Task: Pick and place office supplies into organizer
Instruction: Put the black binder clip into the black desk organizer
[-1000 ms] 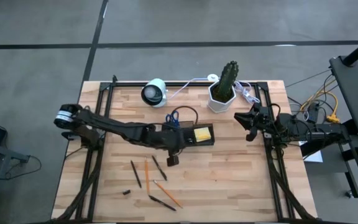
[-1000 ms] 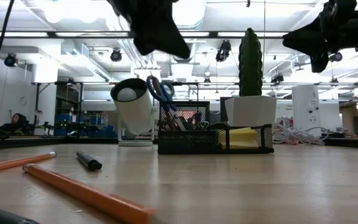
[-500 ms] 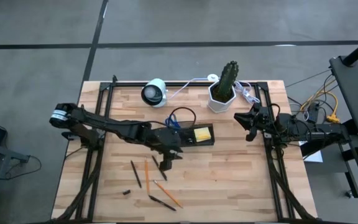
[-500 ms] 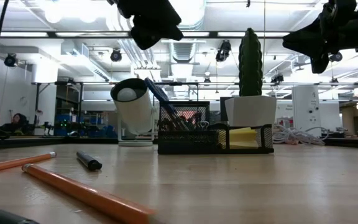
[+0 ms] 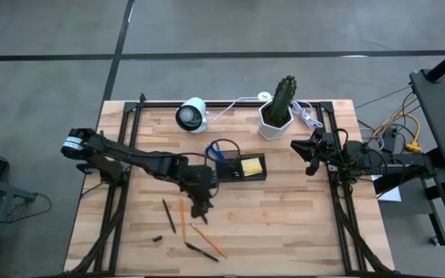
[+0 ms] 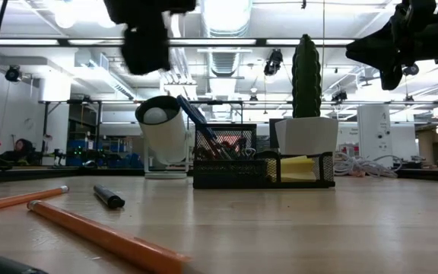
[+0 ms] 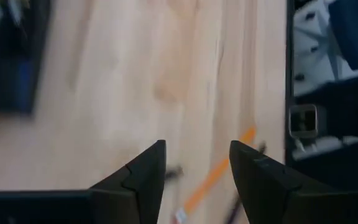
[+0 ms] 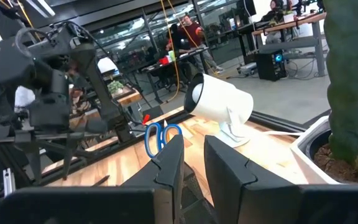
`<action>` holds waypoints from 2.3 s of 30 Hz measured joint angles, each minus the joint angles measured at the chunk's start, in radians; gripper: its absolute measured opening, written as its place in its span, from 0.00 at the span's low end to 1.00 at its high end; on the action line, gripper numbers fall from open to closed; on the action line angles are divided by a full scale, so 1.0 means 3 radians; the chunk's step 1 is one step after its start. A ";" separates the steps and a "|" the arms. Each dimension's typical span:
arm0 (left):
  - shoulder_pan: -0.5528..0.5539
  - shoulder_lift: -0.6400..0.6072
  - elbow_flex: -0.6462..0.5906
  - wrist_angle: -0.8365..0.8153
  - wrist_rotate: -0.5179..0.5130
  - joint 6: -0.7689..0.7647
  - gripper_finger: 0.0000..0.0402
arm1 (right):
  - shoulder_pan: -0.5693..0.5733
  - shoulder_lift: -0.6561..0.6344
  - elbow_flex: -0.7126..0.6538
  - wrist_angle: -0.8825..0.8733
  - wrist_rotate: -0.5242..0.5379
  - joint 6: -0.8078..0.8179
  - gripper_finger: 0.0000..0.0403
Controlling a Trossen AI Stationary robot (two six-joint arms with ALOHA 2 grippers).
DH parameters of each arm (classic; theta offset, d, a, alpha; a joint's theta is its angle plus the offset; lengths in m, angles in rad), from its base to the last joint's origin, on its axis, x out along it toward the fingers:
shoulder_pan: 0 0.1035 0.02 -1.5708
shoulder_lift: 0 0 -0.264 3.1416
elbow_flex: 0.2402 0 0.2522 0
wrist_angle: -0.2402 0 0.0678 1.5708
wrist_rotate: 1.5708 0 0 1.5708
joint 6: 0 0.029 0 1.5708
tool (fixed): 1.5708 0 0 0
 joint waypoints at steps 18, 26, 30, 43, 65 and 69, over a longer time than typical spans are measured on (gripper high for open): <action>-0.0647 0.0000 -0.0001 -0.0941 0.0507 -0.1077 0.40 | 0.0000 -0.0001 0.0000 -0.0012 0.0000 -0.0016 0.13; -0.0946 0.0001 -0.0022 -0.1382 0.0481 -0.1408 0.40 | 0.0000 -0.0001 0.0000 -0.0011 0.0000 -0.0018 0.13; -0.1091 0.0000 -0.0059 -0.1487 0.0463 -0.1573 0.40 | 0.0001 -0.0001 0.0000 -0.0011 0.0000 0.0001 0.13; -0.1448 -0.0001 -0.0192 -0.1529 0.0267 -0.2202 0.40 | 0.0000 -0.0001 0.0000 -0.0007 0.0001 0.0037 0.13; -0.1913 0.0166 -0.0205 -0.1327 -0.0236 -0.2528 0.40 | 0.0001 0.0000 0.0000 -0.0006 0.0057 0.0024 0.13; -0.2047 0.0186 -0.0205 -0.1331 -0.0448 -0.2541 0.40 | 0.0001 0.0000 0.0000 -0.0006 0.0057 0.0025 0.13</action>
